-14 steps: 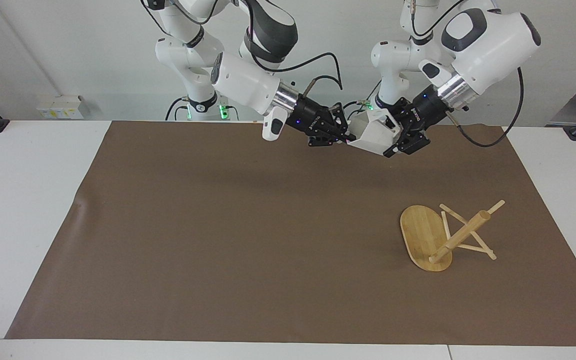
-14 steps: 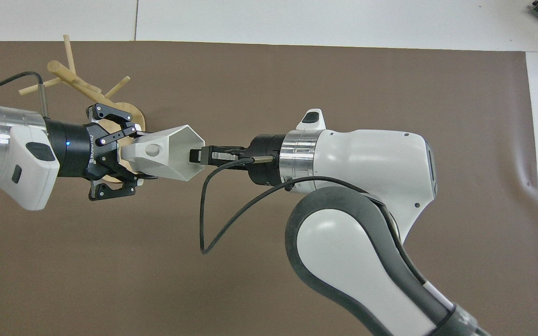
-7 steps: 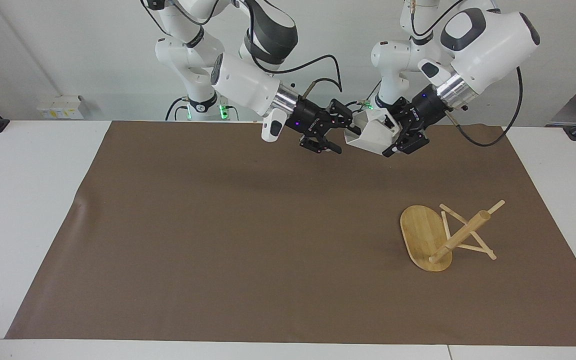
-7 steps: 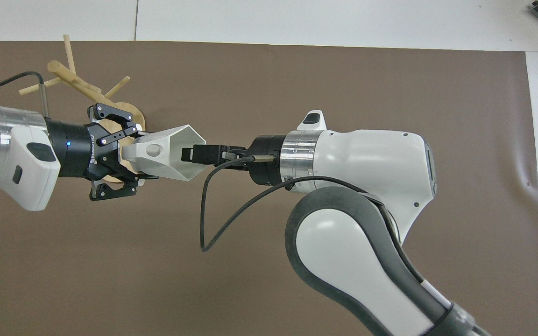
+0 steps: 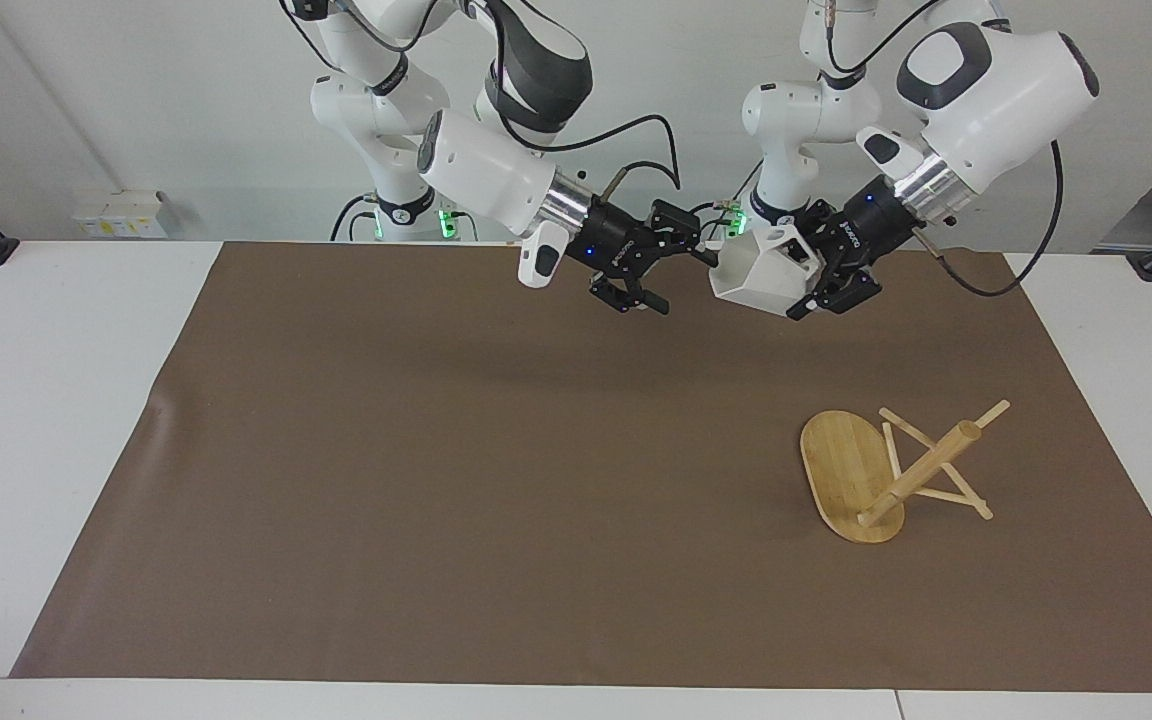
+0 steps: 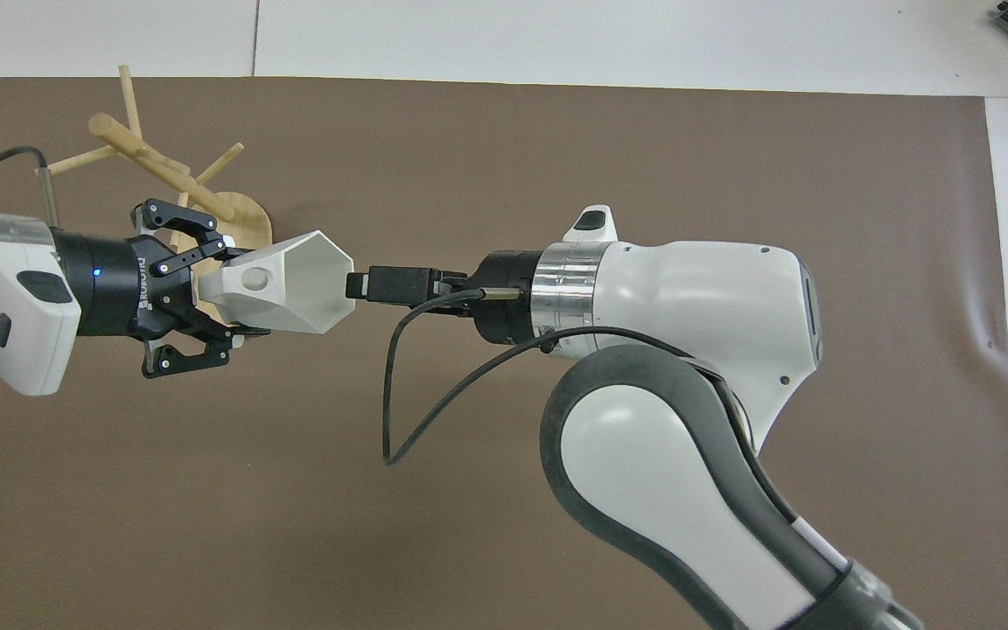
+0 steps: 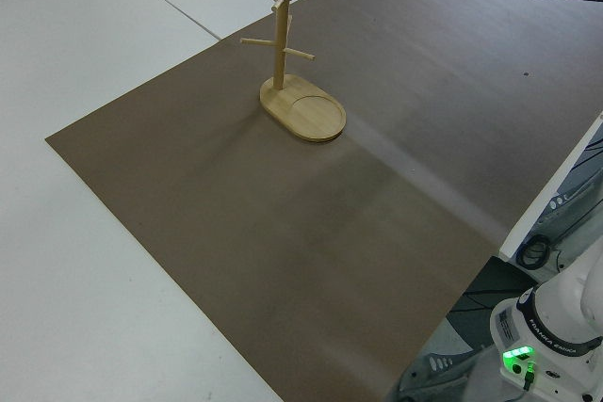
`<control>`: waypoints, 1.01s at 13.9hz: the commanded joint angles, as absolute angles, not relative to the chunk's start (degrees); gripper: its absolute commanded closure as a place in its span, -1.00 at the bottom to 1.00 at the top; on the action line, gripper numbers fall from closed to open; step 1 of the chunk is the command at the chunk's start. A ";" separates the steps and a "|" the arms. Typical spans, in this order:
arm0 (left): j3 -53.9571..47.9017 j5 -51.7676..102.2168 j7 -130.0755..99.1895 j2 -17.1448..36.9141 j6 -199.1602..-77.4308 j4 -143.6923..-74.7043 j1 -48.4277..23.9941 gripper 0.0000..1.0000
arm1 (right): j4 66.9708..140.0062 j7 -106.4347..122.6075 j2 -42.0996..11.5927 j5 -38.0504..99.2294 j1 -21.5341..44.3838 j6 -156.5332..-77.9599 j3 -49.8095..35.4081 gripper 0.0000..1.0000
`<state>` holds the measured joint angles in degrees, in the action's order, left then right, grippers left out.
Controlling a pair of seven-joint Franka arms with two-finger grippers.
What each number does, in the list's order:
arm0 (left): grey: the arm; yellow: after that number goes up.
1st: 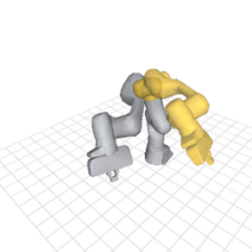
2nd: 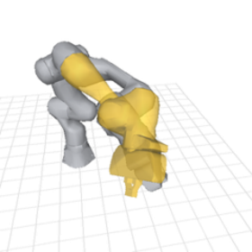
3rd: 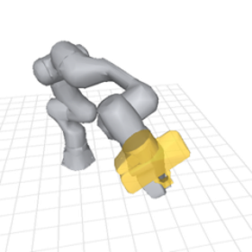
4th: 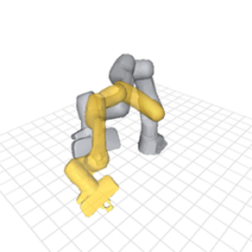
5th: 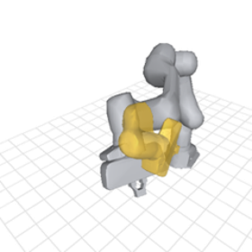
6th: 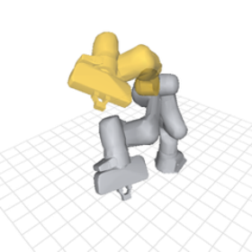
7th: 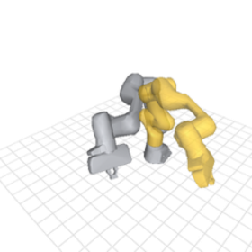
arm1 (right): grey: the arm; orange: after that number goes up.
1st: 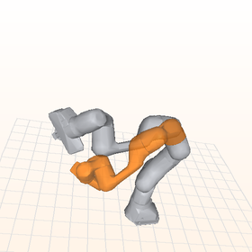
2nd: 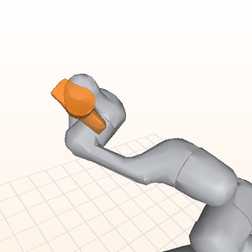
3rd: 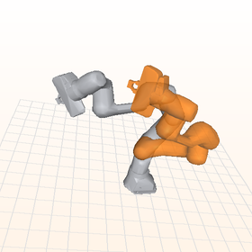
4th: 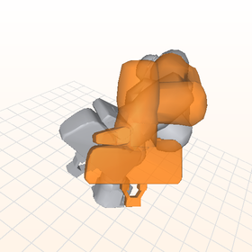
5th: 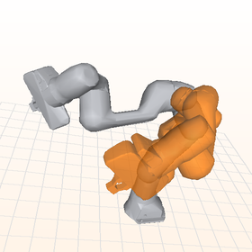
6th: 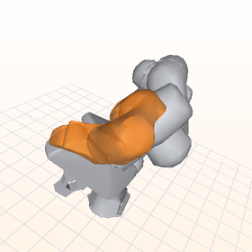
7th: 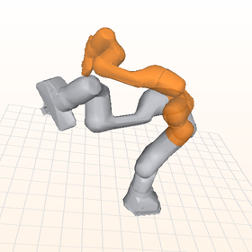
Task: Hang cup on rack
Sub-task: 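Lift the cup with the left gripper while the right gripper withdraws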
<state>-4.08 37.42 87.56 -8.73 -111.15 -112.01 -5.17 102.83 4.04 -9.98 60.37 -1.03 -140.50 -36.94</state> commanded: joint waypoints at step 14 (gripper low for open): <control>-4.57 27.69 53.97 -6.87 -137.09 -121.29 -6.06 1.00 | 111.61 7.44 -5.28 30.89 -5.36 -139.14 -21.03 -1.00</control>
